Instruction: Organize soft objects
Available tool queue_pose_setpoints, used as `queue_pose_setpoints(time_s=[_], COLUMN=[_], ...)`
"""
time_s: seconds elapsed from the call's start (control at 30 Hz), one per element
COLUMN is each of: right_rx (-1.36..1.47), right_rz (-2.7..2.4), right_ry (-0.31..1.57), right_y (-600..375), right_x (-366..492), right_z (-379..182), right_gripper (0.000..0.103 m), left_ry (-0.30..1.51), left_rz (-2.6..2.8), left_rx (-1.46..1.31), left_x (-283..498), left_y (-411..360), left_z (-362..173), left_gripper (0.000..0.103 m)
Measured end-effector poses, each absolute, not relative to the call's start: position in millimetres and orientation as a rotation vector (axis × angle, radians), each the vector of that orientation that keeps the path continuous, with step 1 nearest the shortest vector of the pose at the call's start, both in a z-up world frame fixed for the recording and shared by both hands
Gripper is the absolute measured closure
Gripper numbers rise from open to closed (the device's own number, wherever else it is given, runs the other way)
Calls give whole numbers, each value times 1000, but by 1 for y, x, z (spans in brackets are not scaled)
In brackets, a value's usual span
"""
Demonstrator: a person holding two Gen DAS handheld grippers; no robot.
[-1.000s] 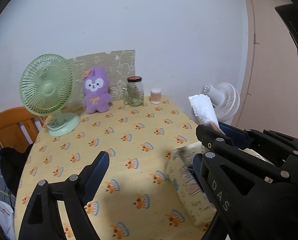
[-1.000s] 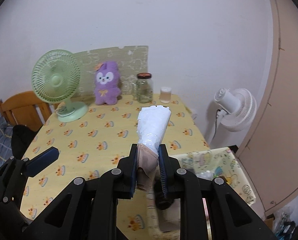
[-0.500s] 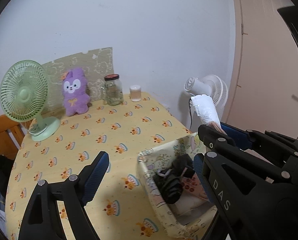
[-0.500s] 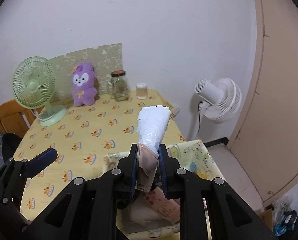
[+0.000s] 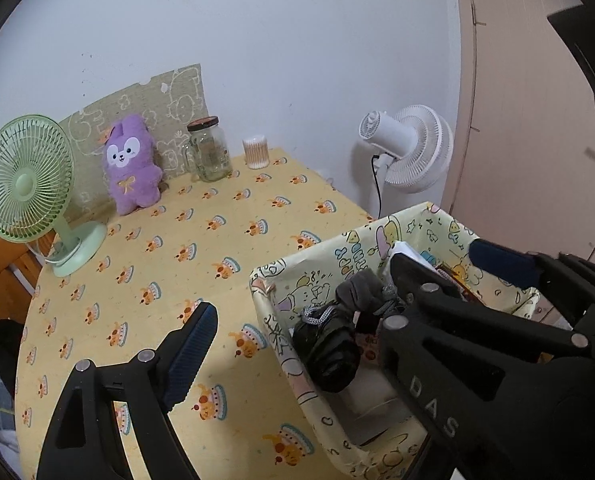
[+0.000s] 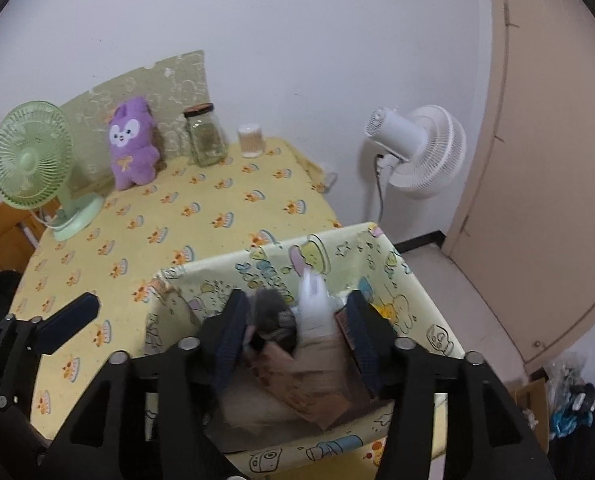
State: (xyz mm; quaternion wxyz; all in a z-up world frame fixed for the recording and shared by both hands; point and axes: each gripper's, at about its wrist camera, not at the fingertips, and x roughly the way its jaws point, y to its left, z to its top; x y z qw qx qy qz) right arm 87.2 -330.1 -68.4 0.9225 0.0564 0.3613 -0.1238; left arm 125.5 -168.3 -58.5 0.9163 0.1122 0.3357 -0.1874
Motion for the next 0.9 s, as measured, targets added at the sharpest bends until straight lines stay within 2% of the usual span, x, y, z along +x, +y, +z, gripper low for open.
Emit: queue_pose_setpoints(time_s=[0.03,0.2,0.27,0.37,0.67,0.9], right_rx=[116,110,106,100,88,52], right_rz=[-256,-251,-258,-262,-252,-228], right_ry=[744,745,743,734,723,695], right_y=[-329,-322,-318,-312,-289,-265], right_x=[87,84,83,82,75,68], right_z=[-69,-66,-63,-58,-42,-25], right_gripper=[36,33,25,22,13,11], left_ry=[696,690,689,688,633,626], left_rz=[-391,-390,-388,-385,-351,-326], left_rx=[229,218,204,187,180,139], left_x=[125,122,121,121,107,100], left_y=[-167,-159,-153,-144,-116,-91], left_z=[-59,-55,-52,-48,-33,-17], left_gripper=[15,15,15,15,15,15])
